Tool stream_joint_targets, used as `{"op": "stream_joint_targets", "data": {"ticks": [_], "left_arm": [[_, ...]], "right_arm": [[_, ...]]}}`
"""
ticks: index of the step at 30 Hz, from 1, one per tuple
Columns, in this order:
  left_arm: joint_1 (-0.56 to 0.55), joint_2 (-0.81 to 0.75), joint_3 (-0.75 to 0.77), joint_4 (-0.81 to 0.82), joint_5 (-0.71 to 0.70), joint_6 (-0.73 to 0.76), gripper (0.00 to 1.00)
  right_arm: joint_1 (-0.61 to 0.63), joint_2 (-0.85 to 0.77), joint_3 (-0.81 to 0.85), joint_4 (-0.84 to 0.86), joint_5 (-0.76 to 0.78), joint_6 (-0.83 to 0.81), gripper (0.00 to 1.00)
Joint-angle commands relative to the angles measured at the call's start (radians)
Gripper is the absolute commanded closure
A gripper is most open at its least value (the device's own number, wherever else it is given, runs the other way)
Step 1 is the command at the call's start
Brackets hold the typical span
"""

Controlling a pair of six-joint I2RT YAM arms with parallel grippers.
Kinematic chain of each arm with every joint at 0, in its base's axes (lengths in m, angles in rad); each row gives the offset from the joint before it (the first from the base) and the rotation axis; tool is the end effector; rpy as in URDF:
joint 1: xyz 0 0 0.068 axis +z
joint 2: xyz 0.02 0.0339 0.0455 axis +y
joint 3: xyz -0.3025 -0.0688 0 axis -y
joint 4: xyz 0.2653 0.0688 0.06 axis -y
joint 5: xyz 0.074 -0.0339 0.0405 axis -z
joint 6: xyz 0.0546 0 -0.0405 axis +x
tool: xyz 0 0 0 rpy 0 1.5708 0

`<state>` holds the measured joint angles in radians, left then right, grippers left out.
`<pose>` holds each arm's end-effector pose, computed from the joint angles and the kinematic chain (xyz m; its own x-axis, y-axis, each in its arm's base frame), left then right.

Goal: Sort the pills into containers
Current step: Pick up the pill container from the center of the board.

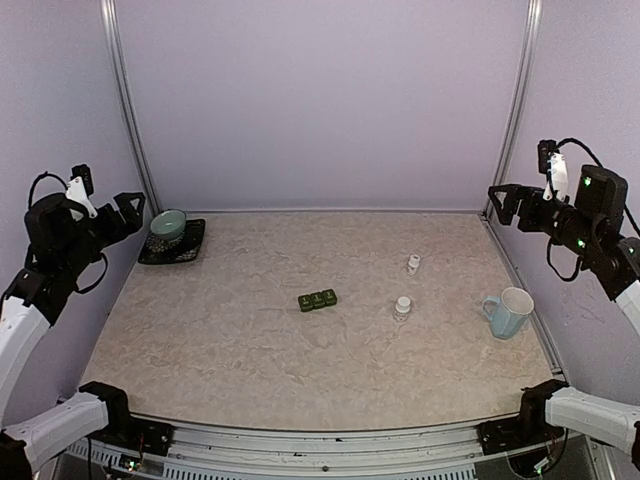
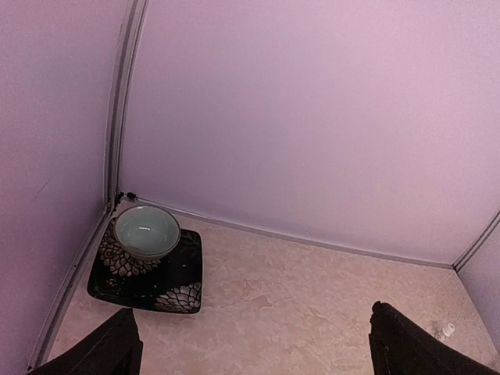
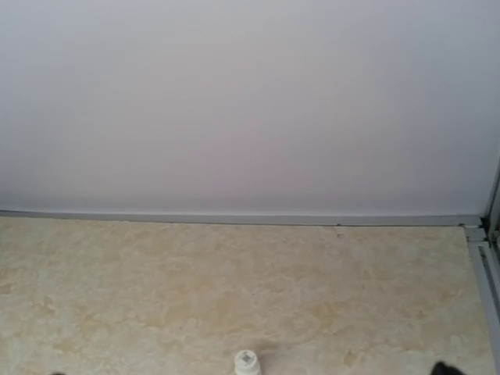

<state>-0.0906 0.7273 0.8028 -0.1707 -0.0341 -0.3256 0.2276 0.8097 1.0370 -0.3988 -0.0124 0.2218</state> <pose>0.1815 -0.0146 0.3822 -0.1078 -0.3112 -0.9442 0.0234 0.9487 -0.3154 0.1782 0.0420 0.4288 -0.2144 0.1761 -0.9607 -0.1951 0.9561 0.2188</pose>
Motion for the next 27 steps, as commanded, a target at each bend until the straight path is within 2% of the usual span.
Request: {"op": "stream_joint_targets", "data": {"ticks": [1, 9, 19, 27], "left_arm": [[0.003, 0.012, -0.009, 0.031, 0.041, -0.016, 0.01], [-0.097, 0.067, -0.017, 0.050, 0.018, -0.004, 0.01], [-0.506, 0.300, 0.045, 0.070, -0.270, 0.076, 0.01], [-0.672, 0.589, 0.160, 0.049, -0.228, 0.193, 0.01]], "right_arm": [[-0.017, -0.001, 0.028, 0.005, -0.034, 0.017, 0.00], [-0.020, 0.007, 0.008, -0.001, -0.150, 0.048, 0.00], [-0.022, 0.114, -0.030, -0.028, -0.261, 0.111, 0.00], [0.006, 0.159, -0.069, -0.016, -0.249, 0.106, 0.00]]}}
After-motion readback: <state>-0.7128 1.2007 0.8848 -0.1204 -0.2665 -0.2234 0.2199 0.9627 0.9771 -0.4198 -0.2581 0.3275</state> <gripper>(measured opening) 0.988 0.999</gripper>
